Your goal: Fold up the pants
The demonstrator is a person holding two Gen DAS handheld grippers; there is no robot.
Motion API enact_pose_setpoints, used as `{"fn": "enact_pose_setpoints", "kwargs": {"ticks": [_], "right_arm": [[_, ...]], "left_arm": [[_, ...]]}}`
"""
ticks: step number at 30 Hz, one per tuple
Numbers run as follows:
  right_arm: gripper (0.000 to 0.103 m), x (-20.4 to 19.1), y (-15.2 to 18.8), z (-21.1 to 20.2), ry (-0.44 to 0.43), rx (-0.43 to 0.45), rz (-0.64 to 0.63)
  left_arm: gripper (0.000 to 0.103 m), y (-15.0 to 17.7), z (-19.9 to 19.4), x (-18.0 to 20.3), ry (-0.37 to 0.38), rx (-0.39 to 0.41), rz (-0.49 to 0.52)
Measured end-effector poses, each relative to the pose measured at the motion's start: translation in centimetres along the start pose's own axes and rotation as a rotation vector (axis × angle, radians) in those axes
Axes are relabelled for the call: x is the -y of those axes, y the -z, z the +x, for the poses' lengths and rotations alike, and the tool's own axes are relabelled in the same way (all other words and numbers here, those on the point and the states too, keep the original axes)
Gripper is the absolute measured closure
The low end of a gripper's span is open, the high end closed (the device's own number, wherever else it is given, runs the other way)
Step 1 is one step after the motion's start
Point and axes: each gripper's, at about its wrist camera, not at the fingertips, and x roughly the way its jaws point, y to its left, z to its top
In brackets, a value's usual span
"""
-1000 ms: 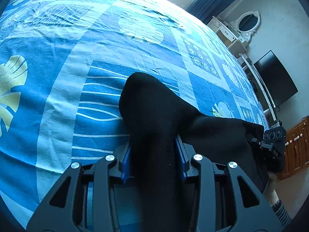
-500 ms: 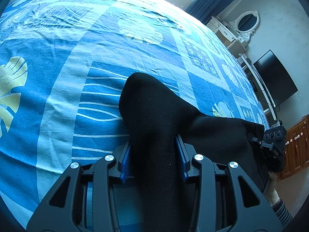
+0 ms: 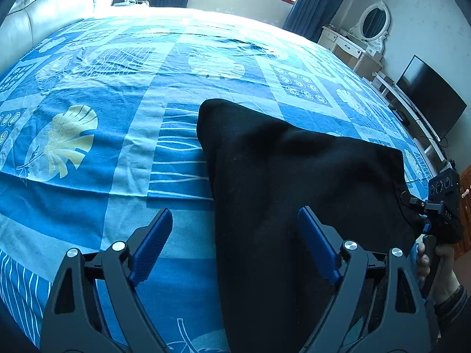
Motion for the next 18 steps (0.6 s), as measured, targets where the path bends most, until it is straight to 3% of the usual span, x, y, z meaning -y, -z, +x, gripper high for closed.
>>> {"fn": "enact_pose_setpoints", "kwargs": {"ticks": [7, 18], "right_arm": [[0.029, -0.2, 2.8, -2.4, -0.004, 0.024, 0.028], [0.026, -0.3, 3.5, -2.7, 0.011, 0.054, 0.051]], "left_arm": [[0.014, 3.3, -1.7, -0.1, 0.011, -0.027, -0.042], [0.014, 5.2, -2.3, -0.6, 0.021, -0.031, -0.093]]}}
